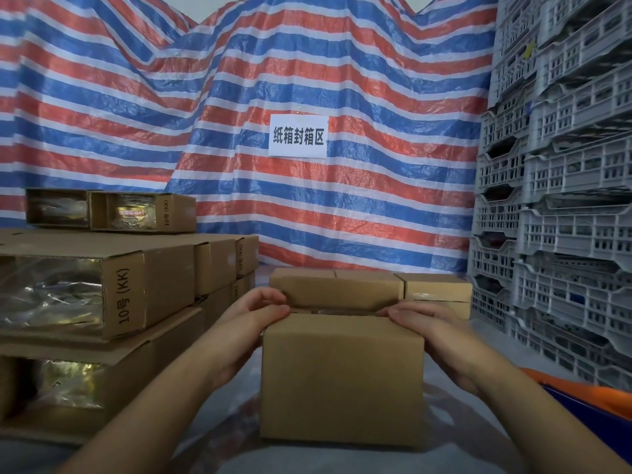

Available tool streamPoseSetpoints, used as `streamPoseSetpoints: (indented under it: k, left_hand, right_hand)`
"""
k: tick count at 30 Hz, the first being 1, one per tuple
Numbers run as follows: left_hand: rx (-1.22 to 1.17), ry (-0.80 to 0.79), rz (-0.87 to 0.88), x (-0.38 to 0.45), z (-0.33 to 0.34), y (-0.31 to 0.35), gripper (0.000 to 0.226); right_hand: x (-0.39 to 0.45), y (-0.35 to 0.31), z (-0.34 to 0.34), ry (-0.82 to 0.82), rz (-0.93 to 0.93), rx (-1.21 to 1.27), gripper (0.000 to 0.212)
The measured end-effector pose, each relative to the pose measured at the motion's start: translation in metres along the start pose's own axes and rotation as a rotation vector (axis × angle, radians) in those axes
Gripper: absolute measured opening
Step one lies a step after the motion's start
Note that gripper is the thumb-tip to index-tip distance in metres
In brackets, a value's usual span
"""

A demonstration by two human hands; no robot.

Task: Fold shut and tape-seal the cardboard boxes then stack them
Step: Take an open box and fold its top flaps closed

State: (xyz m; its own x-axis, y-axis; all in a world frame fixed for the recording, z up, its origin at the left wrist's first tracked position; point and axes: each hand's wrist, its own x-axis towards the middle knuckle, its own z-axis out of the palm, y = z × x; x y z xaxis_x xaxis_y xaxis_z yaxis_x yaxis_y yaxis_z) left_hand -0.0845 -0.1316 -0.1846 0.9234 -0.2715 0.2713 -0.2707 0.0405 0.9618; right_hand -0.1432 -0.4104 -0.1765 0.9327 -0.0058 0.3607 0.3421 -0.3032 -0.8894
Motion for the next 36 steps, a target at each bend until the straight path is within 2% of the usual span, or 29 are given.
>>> streamPoseSetpoints:
  k: [3,5,8,10,12,17,20,26,29,33,36]
  left_hand:
    - [-0.044,0.037,0.087,0.001,0.000,0.000,0.040]
    - [-0.063,-0.016,0.128,0.001,0.000,0.000,0.059]
    - [-0.077,-0.072,0.139,0.002,0.000,0.000,0.069]
    - [-0.085,-0.066,0.127,0.001,0.001,0.001,0.077]
    - [-0.071,-0.039,0.129,-0.001,0.001,0.003,0.080]
    - [-0.034,-0.006,0.166,-0.003,-0.001,0.004,0.078]
    - [0.011,0.010,0.195,-0.003,-0.001,0.005,0.067]
    - [0.175,0.040,0.227,-0.006,0.000,0.002,0.032]
    - [0.239,0.056,0.243,-0.007,0.000,0.001,0.022]
    - [0.387,0.031,0.220,-0.006,-0.001,0.016,0.021]
    - [0.726,-0.017,0.176,-0.001,0.007,0.046,0.015]
  right_hand:
    - [0.001,0.003,0.002,0.028,-0.039,0.131,0.019]
    - [0.004,0.008,0.002,0.049,-0.055,0.243,0.048]
    - [0.007,0.011,0.002,0.057,-0.086,0.284,0.094]
    - [0.009,0.012,0.002,0.030,-0.092,0.302,0.108]
    - [0.008,0.011,0.001,0.012,-0.103,0.300,0.110]
    - [0.005,0.007,0.002,0.035,-0.134,0.321,0.099]
    - [0.005,0.006,0.003,0.058,-0.152,0.289,0.086]
    - [0.004,0.011,0.005,0.116,-0.171,0.227,0.027]
    - [0.004,0.013,0.005,0.130,-0.198,0.197,0.022]
    - [0.005,0.012,0.006,0.142,-0.220,0.171,0.018]
    - [0.005,0.013,0.006,0.136,-0.227,0.148,0.014]
